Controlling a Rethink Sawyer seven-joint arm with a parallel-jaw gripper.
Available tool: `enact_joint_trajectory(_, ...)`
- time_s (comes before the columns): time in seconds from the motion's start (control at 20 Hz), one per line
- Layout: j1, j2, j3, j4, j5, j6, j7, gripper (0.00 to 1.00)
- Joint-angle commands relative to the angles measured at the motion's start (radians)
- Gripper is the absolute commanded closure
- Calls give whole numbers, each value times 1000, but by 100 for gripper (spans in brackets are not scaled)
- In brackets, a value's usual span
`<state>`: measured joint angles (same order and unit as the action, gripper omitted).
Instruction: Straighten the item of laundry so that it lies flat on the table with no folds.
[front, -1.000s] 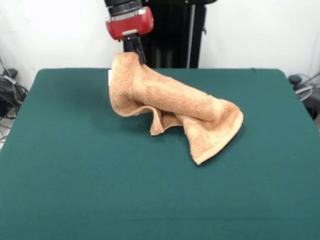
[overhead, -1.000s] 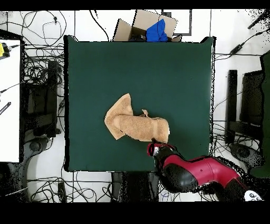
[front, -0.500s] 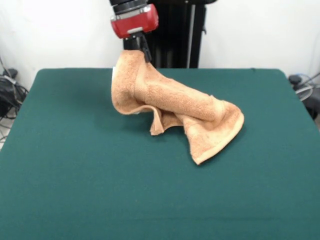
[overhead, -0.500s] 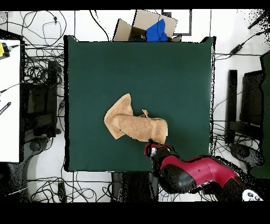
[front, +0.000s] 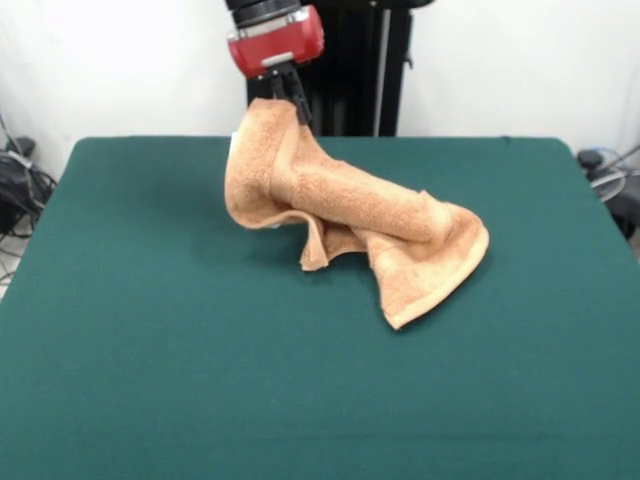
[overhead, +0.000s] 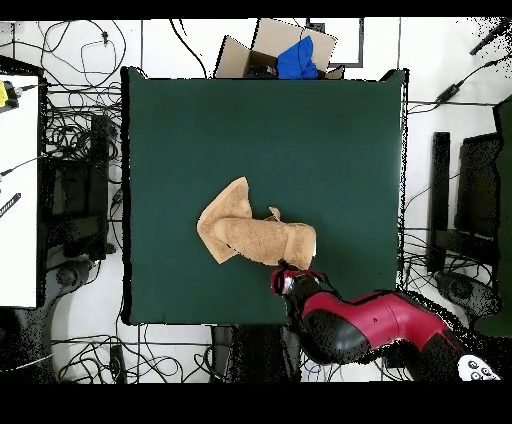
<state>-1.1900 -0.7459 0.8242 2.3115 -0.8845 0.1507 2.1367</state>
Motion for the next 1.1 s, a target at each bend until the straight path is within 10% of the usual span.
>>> enact_joint_trajectory(0.05, 9, -2, 77, 12, -19, 103, -132, 100)
enact_joint_trajectory(0.2, 10, -10, 84, 12, -5, 109, -122, 100)
enact_joint_trajectory(0.25, 12, -13, 92, 5, -19, 98, -129, 0)
enact_joint_trajectory(1.1, 106, -130, 78, 12, 77, 94, -23, 0)
